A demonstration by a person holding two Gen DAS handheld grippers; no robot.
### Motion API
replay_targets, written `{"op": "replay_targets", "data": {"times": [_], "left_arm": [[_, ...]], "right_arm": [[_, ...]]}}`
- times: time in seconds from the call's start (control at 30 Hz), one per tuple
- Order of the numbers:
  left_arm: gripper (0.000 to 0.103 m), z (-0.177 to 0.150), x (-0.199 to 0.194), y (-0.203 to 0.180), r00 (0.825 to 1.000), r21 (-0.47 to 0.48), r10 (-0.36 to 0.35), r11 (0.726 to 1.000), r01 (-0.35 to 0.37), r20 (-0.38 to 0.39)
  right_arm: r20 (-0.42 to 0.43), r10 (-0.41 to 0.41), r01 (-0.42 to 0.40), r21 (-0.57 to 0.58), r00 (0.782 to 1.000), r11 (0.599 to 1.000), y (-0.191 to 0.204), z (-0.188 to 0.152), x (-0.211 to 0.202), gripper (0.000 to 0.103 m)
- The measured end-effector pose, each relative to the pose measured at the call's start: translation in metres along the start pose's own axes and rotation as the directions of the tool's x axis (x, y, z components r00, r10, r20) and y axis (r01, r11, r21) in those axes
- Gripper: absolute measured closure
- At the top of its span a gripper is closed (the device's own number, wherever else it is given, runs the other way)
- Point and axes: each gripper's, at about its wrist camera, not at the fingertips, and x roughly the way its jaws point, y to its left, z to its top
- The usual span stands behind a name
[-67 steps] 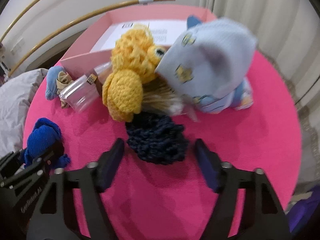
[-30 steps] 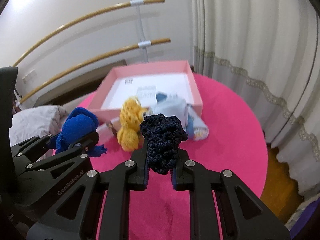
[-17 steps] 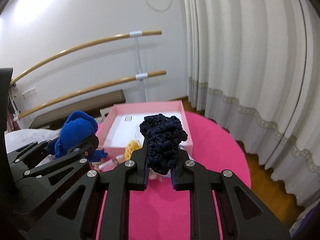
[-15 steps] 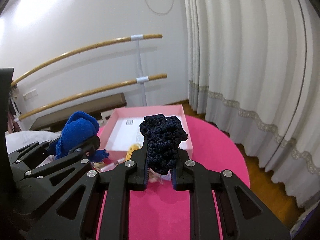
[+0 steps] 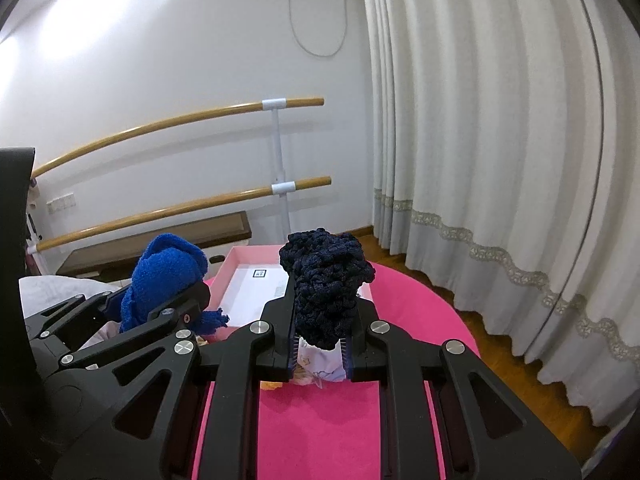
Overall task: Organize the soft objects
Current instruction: 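Carry the blue scarf and navy scrunchie with both tools over the pink box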
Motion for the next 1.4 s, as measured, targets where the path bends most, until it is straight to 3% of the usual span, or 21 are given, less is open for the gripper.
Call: {"op": "replay_targets", "data": {"times": [0.4, 0.83, 1.17, 1.4], "left_arm": [[0.064, -0.006, 0.004, -0.001, 1.0, 0.002, 0.003, 1.0, -0.003, 0.001], [0.064, 0.013, 0.023, -0.01, 1.0, -0.01, 0.023, 1.0, -0.024, -0.011], [0.064, 0.062, 0.092, -0.007, 0.995, -0.03, 0.054, 0.998, -0.057, -0.08], [0.064, 0.102, 0.171, 0.0, 0.981, -0.068, 0.011, 0.997, -0.024, -0.191]], "right_arm": [[0.008, 0.007, -0.007, 0.002, 1.0, 1.0, -0.004, -0.005, -0.002, 0.088], [0.0, 0.009, -0.009, -0.006, 1.0, 1.0, -0.002, 0.002, 0.013, 0.088], [-0.065, 0.02, -0.021, -0.019, 0.998, 1.0, 0.007, 0.026, 0.077, 0.088], [-0.159, 0.067, -0.068, -0.002, 0.985, 0.998, 0.012, 0.032, 0.134, 0.088]]}}
